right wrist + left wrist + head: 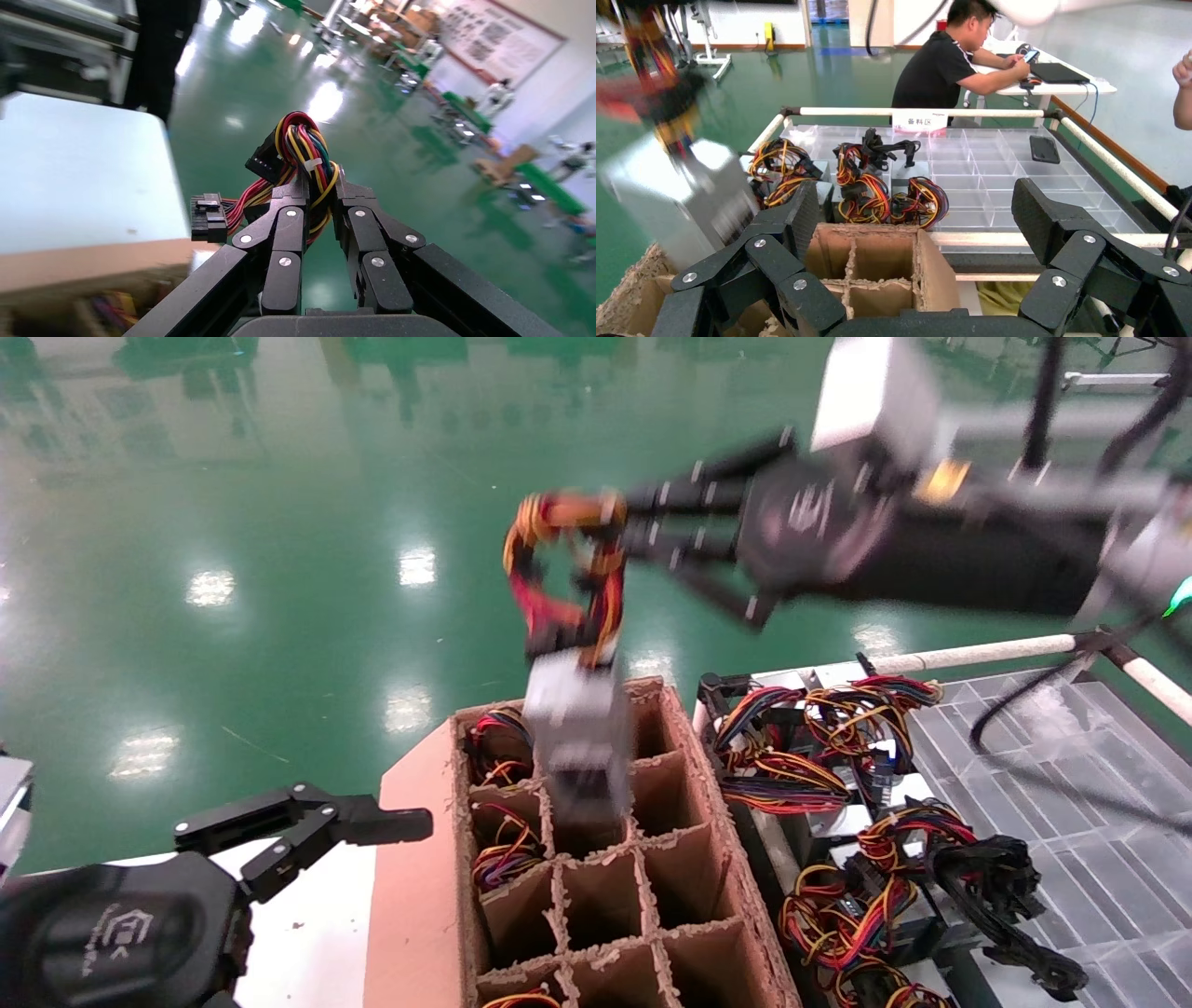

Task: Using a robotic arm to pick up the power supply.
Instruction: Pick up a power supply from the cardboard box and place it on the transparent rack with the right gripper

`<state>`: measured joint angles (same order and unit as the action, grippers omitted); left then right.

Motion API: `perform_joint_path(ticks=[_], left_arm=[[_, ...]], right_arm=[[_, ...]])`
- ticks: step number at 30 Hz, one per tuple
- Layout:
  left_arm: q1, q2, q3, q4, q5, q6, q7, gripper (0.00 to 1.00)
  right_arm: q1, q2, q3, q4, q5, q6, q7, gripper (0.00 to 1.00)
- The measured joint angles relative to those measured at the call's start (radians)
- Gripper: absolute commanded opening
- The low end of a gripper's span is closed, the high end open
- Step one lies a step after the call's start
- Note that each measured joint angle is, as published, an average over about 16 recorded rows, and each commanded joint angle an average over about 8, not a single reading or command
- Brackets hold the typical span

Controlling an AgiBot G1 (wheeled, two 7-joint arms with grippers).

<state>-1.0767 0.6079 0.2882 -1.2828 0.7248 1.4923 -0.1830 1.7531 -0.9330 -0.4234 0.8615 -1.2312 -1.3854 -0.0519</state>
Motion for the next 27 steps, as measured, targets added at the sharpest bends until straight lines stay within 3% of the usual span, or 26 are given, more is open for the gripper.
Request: perform_joint_path(ticks=[9, 18, 27], left_arm=[[0.0, 0.0, 0.001, 0.0, 0.0, 0.0, 0.0, 1.0], [0.0, 0.0, 0.001, 0.0, -0.001, -0.001, 0.001, 1.0], [0.0, -0.001, 0.002, 0.0, -0.001, -0.001, 0.001, 1.0]], right_arm=[[0.213, -0.008, -0.03, -0.281, -0.114, 0.022, -0.14, 0.0], [0.367, -0.014, -0.068, -0.537, -0.234, 0.147, -0.291, 0.0], [0.461, 0.006, -0.114, -0.678, -0.333, 0.254, -0.398, 0.0]])
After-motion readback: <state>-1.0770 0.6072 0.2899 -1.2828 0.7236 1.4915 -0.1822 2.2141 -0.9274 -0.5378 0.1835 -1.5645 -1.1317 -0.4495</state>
